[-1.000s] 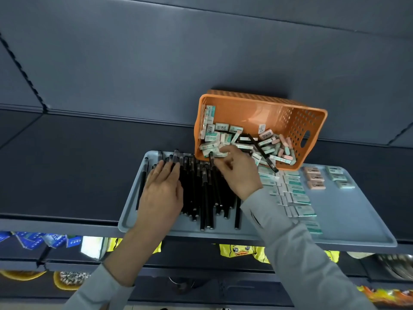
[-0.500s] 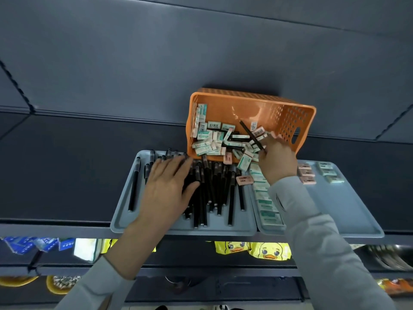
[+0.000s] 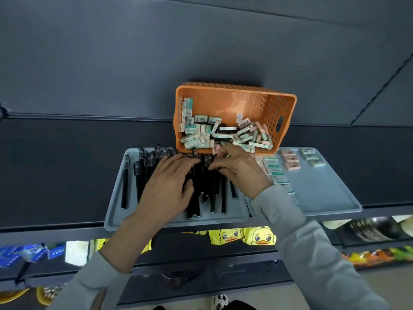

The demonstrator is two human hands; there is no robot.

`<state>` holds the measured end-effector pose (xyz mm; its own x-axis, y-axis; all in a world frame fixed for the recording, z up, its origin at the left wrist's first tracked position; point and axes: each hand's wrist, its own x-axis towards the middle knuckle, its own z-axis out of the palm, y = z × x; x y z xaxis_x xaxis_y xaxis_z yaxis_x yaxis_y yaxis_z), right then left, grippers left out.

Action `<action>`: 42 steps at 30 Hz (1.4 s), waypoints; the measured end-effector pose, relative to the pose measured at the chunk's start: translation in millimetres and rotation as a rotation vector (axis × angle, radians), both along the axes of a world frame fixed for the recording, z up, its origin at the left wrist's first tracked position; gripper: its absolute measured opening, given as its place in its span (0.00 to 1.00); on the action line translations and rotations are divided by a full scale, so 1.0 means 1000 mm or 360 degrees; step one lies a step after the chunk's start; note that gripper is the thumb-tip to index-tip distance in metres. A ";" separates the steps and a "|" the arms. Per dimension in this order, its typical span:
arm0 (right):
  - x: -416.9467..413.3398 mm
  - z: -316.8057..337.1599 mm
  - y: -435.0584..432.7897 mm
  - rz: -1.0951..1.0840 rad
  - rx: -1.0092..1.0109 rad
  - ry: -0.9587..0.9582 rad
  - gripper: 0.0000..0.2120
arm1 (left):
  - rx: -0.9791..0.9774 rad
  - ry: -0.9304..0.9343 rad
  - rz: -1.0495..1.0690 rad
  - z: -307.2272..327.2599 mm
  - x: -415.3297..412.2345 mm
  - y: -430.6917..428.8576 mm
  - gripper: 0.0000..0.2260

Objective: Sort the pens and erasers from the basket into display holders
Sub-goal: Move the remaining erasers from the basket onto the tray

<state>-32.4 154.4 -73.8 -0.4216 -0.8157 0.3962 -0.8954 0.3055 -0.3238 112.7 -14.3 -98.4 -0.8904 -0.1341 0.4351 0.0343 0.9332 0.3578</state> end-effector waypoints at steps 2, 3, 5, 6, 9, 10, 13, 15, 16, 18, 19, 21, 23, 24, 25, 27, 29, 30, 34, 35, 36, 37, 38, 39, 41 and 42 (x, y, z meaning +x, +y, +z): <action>-0.002 -0.002 0.004 -0.0133 0.0036 -0.0055 0.22 | -0.0062 -0.0048 -0.0102 -0.003 -0.002 -0.001 0.19; -0.006 -0.003 0.010 -0.0251 0.0075 -0.0065 0.23 | -0.0073 -0.0074 -0.0126 -0.005 -0.002 0.000 0.20; -0.016 -0.006 0.021 -0.0410 0.0222 -0.0055 0.19 | -0.0063 -0.0116 -0.0137 -0.008 -0.002 0.002 0.21; -0.019 -0.007 0.024 -0.0435 0.0288 -0.0064 0.16 | -0.0058 -0.0127 -0.0135 -0.009 -0.002 0.002 0.21; -0.021 -0.006 0.022 -0.0408 0.0396 -0.0079 0.12 | -0.0080 -0.0065 -0.0105 -0.007 -0.008 0.001 0.18; -0.022 -0.005 0.021 -0.0406 0.0419 -0.0065 0.11 | -0.0097 -0.0023 -0.0097 -0.004 -0.012 0.002 0.16; -0.030 0.006 0.025 -0.0473 0.0362 -0.0104 0.09 | -0.0106 0.0056 -0.0084 0.012 -0.032 0.006 0.11; -0.040 0.016 0.028 -0.0588 0.0260 -0.0049 0.09 | -0.0115 0.0025 -0.0046 0.024 -0.054 0.011 0.11; -0.046 0.020 0.026 -0.0633 0.0250 -0.0004 0.10 | -0.0130 -0.0005 -0.0028 0.028 -0.066 0.015 0.11; -0.056 0.024 0.018 -0.0672 0.0339 -0.0006 0.13 | -0.0210 -0.0121 0.0016 0.033 -0.090 0.021 0.11; -0.058 0.024 0.013 -0.0657 0.0410 -0.0057 0.13 | -0.0289 -0.0212 0.0049 0.035 -0.101 0.024 0.13; -0.061 0.021 0.003 -0.0591 0.0547 -0.0164 0.13 | -0.0437 -0.0382 0.0124 0.037 -0.115 0.027 0.15; -0.063 0.021 -0.004 -0.0568 0.0645 -0.0207 0.17 | -0.0496 -0.0454 0.0188 0.037 -0.122 0.028 0.13; -0.064 0.022 -0.005 -0.0560 0.0671 -0.0197 0.20 | -0.0512 -0.0463 0.0207 0.036 -0.124 0.028 0.12; -0.065 0.024 -0.007 -0.0551 0.0694 -0.0162 0.22 | -0.0530 -0.0466 0.0217 0.035 -0.125 0.028 0.11; -0.065 0.026 -0.008 -0.0523 0.0727 -0.0049 0.26 | -0.0547 -0.0458 0.0213 0.034 -0.126 0.028 0.10; -0.064 0.026 -0.010 -0.0490 0.0774 0.0040 0.30 | -0.0547 -0.0447 0.0211 0.033 -0.128 0.027 0.11; -0.064 0.025 -0.010 -0.0477 0.0792 0.0046 0.30 | -0.0550 -0.0431 0.0216 0.033 -0.128 0.027 0.11; -0.066 0.027 -0.010 -0.0482 0.0681 0.0044 0.15 | -0.0437 -0.0333 0.0219 0.029 -0.128 0.026 0.09; -0.067 0.029 -0.008 -0.0507 0.0603 0.0022 0.11 | -0.0404 -0.0305 0.0214 0.028 -0.128 0.026 0.09; -0.071 0.031 -0.006 -0.0547 0.0520 -0.0011 0.09 | -0.0376 -0.0265 0.0211 0.028 -0.128 0.026 0.08; -0.076 0.032 -0.002 -0.0596 0.0447 -0.0070 0.07 | -0.0349 -0.0217 0.0213 0.028 -0.128 0.025 0.08; -0.082 0.034 0.003 -0.0620 0.0352 -0.0146 0.05 | -0.0326 -0.0168 0.0228 0.030 -0.128 0.025 0.07; -0.090 0.035 0.009 -0.0626 0.0243 -0.0245 0.05 | -0.0299 -0.0107 0.0252 0.031 -0.127 0.024 0.06; -0.100 0.039 0.020 -0.0617 -0.0024 -0.0514 0.06 | -0.0179 0.0052 0.0313 0.034 -0.127 0.021 0.05; -0.103 0.040 0.025 -0.0590 -0.0183 -0.0737 0.05 | -0.0058 0.0165 0.0347 0.036 -0.128 0.022 0.06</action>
<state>-135.2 179.6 -33.6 -0.8191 -0.5444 0.1806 -0.4942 0.5100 -0.7040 -14.9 7.6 -62.9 -0.7924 -0.3008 0.5307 -0.1345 0.9347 0.3289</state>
